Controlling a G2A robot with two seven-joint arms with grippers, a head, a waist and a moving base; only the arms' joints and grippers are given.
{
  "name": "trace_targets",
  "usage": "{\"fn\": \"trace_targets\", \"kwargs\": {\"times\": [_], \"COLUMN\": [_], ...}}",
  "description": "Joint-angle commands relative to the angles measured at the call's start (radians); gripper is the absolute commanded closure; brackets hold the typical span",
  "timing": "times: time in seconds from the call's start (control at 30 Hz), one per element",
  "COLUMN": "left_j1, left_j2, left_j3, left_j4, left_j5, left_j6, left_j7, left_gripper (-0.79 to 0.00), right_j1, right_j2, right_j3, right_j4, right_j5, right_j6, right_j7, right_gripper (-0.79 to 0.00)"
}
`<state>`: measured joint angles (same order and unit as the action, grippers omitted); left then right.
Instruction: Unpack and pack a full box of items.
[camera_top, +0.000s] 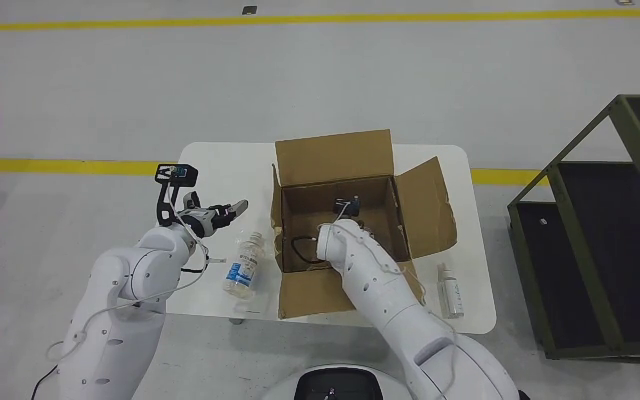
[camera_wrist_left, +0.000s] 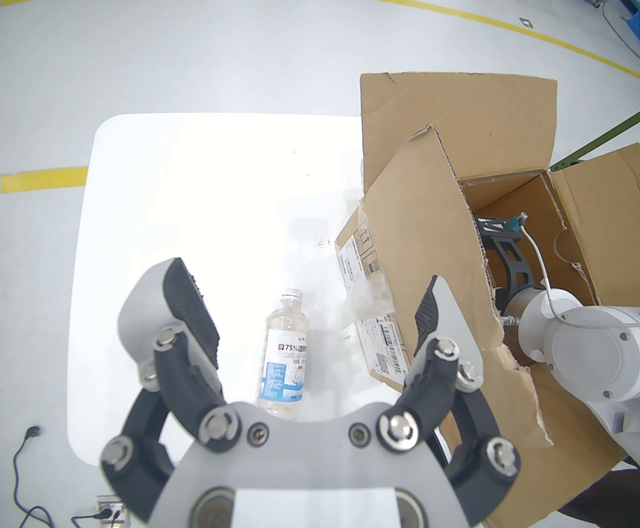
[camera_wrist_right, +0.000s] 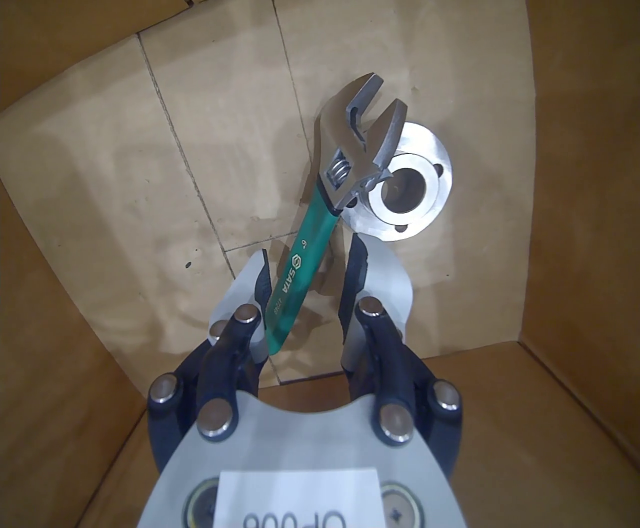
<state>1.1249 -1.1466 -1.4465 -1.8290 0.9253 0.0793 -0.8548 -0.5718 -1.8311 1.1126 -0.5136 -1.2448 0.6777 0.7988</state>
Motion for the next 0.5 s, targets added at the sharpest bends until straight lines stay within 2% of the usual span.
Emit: {"fn": "trace_targets", "kwargs": {"times": [0.0,0.23,0.47], "left_j1": [0.0,0.0,0.0], "left_j2": [0.0,0.0,0.0], "left_j3": [0.0,0.0,0.0], "left_j4": [0.0,0.0,0.0], "left_j5": [0.0,0.0,0.0], "left_j6": [0.0,0.0,0.0], "left_j7": [0.0,0.0,0.0], "left_gripper": [-0.785,-0.785,-0.785], "right_j1": [0.008,0.039,0.062], "right_j2": [-0.003,-0.014,-0.025], "right_j3": [-0.001,0.001,0.001], "right_j4": [0.016,0.077,0.123], "right_j5": [0.007,0.034,0.059], "right_j6": [0.0,-0.006,-0.005], "right_j7": [-0.007,-0.032,-0.049], "right_gripper": [-0.342,-0.332,-0.268]}}
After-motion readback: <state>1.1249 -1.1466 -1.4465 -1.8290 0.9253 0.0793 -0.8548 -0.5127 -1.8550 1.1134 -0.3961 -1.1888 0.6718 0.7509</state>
